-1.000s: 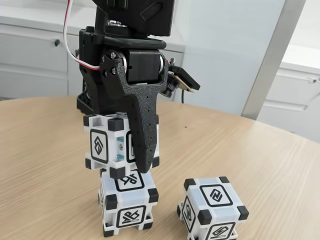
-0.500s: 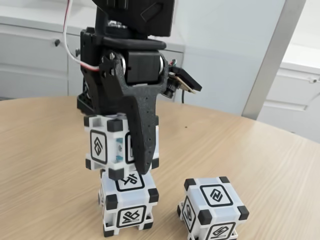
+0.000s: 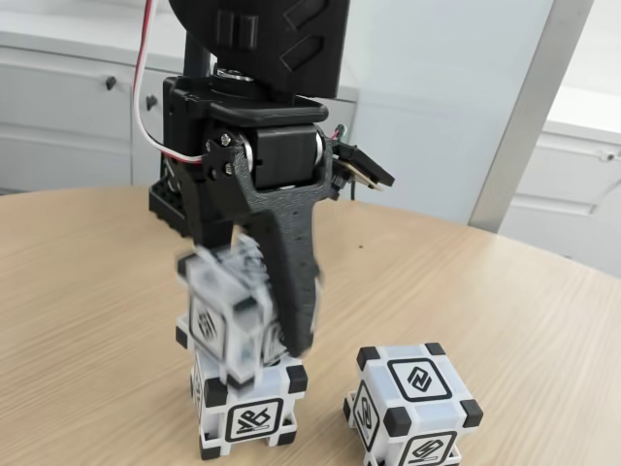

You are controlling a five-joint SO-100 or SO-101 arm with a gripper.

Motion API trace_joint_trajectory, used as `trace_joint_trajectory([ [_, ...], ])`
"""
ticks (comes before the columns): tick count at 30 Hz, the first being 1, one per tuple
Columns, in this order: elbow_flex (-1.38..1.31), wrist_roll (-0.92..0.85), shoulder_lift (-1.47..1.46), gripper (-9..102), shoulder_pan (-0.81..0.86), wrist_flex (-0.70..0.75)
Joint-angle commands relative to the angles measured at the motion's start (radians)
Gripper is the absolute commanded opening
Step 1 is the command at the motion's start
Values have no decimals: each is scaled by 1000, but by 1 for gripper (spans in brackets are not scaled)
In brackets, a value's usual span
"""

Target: Stack cubes from left to right.

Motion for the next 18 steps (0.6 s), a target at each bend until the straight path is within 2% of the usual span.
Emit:
trace_joint_trajectory([
  [1,-20,-17,17,36,3,-8],
  [11,-25,-3,48,41,9,12],
  [18,-9,34,290,41,5,12],
])
